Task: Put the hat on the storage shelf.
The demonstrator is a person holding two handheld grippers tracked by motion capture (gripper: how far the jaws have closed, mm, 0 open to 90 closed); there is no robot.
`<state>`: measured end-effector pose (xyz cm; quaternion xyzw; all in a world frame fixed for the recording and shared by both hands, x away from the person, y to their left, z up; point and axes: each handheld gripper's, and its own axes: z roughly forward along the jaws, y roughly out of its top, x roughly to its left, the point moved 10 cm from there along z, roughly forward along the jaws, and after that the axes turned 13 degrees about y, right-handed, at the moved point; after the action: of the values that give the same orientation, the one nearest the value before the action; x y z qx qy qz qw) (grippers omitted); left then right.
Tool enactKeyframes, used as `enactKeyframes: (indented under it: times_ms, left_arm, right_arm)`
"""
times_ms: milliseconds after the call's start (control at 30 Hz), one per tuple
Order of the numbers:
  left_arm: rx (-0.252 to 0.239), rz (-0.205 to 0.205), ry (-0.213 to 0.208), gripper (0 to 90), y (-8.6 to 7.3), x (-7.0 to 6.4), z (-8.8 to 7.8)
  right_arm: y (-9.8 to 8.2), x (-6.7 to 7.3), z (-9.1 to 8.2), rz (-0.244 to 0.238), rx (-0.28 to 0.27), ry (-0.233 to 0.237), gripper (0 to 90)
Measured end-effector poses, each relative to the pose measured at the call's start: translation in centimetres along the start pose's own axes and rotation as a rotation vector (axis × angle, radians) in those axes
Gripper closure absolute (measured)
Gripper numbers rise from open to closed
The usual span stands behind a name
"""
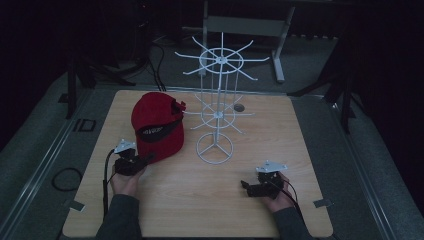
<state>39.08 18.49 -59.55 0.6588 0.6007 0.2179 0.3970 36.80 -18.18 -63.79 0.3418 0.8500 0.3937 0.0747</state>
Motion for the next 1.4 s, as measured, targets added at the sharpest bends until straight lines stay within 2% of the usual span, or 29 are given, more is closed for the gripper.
enactKeyframes:
  times_ms: [300,467,800,933,1400]
  left_arm:
    - [-0.009,0.024,0.034,86.0,0.6,0.2,-0.4]
    - [-0.027,0.031,0.041,86.0,1.1,0.2,-1.0]
    - [-0.050,0.019,0.050,85.9,1.7,0.5,-1.9]
    - [-0.054,0.035,0.062,86.0,2.0,0.6,-2.2]
    - [-0.081,0.040,0.064,86.0,3.4,0.5,-3.4]
  right_arm:
    - [0.0,0.0,0.0,0.000,0.000,0.000,13.1]
    - [0.0,0.0,0.0,0.000,0.000,0.000,13.1]
    - [0.0,0.0,0.0,0.000,0.000,0.000,13.1]
    - [0.0,0.0,0.0,0.000,0.000,0.000,13.1]
    - [0.0,0.1,0.0,0.005,0.000,-0.001,13.2]
